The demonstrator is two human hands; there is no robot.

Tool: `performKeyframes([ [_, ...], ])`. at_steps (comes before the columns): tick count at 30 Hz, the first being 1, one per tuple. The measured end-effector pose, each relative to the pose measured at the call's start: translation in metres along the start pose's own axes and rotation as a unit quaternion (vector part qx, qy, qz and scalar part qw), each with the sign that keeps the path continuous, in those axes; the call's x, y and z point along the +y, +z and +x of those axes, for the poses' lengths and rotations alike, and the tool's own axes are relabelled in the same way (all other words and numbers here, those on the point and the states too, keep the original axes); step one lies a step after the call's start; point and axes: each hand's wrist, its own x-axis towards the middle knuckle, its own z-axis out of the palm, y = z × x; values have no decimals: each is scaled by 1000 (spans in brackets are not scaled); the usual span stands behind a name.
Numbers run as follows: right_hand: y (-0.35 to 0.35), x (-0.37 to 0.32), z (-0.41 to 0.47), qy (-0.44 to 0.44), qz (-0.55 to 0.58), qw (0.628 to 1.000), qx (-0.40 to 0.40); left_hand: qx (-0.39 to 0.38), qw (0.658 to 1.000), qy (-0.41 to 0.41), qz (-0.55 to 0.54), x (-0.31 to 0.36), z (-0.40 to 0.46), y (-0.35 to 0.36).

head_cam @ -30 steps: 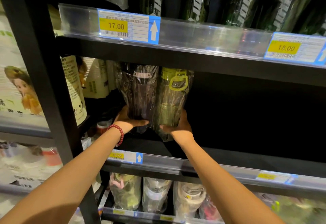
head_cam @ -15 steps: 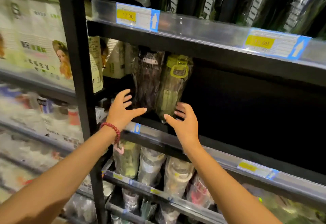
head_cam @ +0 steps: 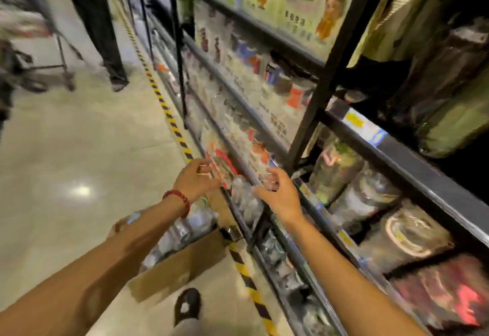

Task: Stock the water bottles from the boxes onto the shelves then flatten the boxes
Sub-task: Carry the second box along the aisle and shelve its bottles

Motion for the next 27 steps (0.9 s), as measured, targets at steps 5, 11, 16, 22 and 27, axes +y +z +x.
performKeyframes([
  [5, 81, 21, 16, 39, -29, 993, -108, 65, 990, -124, -30, -86, -1, -68],
  [11, 172, 49, 56, 104, -75, 972, -197, 107, 968, -225, 15, -175, 23, -129],
  [16, 249, 79, 105, 153, -128, 954, -225, 115, 945, -306, 14, -229, 65, -174],
  [22, 315, 117, 154, 211, -177, 923, -268, 91, 921, -378, 0, -291, 116, -201],
  [27, 361, 157, 185, 222, -225, 904, -288, 74, 905, -419, -3, -345, 148, -206],
])
